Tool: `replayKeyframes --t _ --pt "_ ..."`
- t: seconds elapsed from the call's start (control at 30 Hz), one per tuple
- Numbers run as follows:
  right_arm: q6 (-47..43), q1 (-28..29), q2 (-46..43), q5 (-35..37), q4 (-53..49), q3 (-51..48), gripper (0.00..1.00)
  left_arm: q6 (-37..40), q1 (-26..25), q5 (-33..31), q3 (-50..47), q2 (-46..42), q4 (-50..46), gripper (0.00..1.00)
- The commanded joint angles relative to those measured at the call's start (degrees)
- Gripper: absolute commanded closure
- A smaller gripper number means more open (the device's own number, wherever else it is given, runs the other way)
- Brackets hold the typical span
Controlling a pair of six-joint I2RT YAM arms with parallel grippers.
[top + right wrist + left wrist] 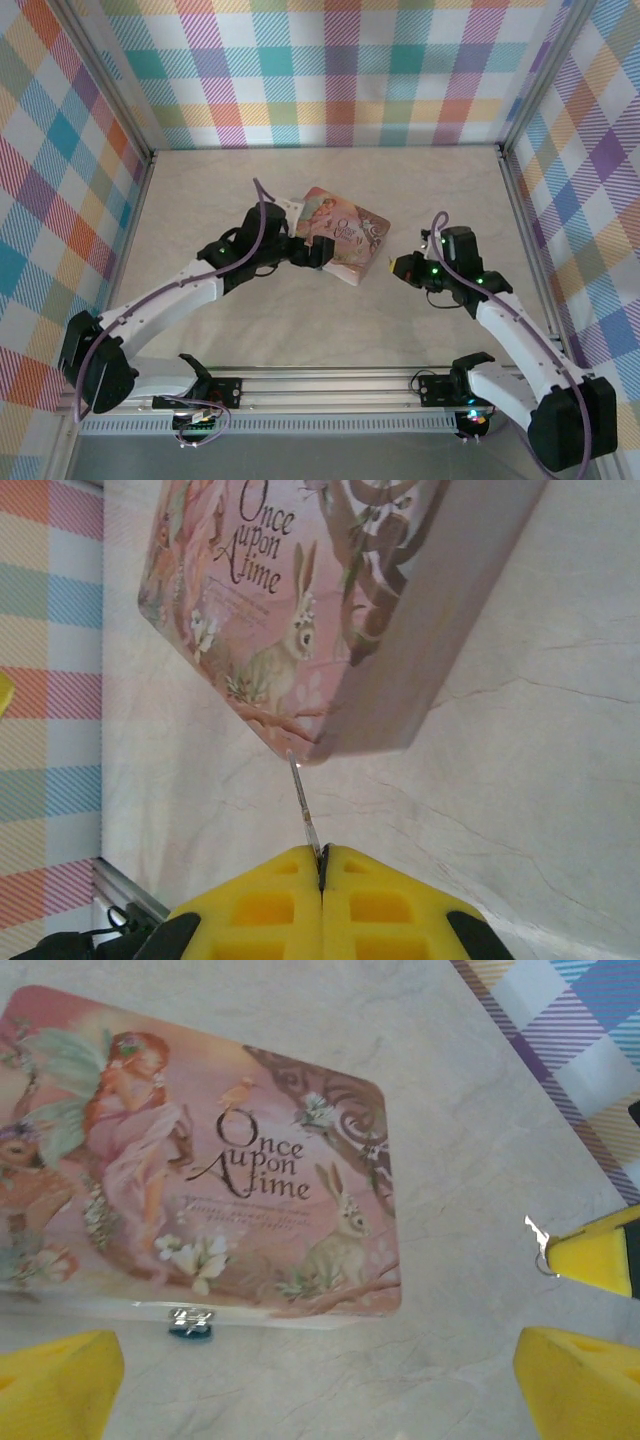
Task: Unlock a padlock with a key
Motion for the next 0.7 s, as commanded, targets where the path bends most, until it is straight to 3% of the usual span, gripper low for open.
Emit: replayKeyframes --t 0.0,0.3,0.67 --pt "2.5 1.0 2.9 -4.3 10.0 0.2 0.99 2.2 0.4 0.7 -4.0 -3.0 5.3 0.0" --pt "1.4 5.6 16.9 -4.4 18.2 7.4 0.99 5.6 0.3 1.7 -11.8 -5.6 10.5 0.0" --pt "0.0 7.9 30.8 -2.8 21.1 14.3 0.99 6.7 1.4 4.7 -16.1 -6.3 13.6 0.0"
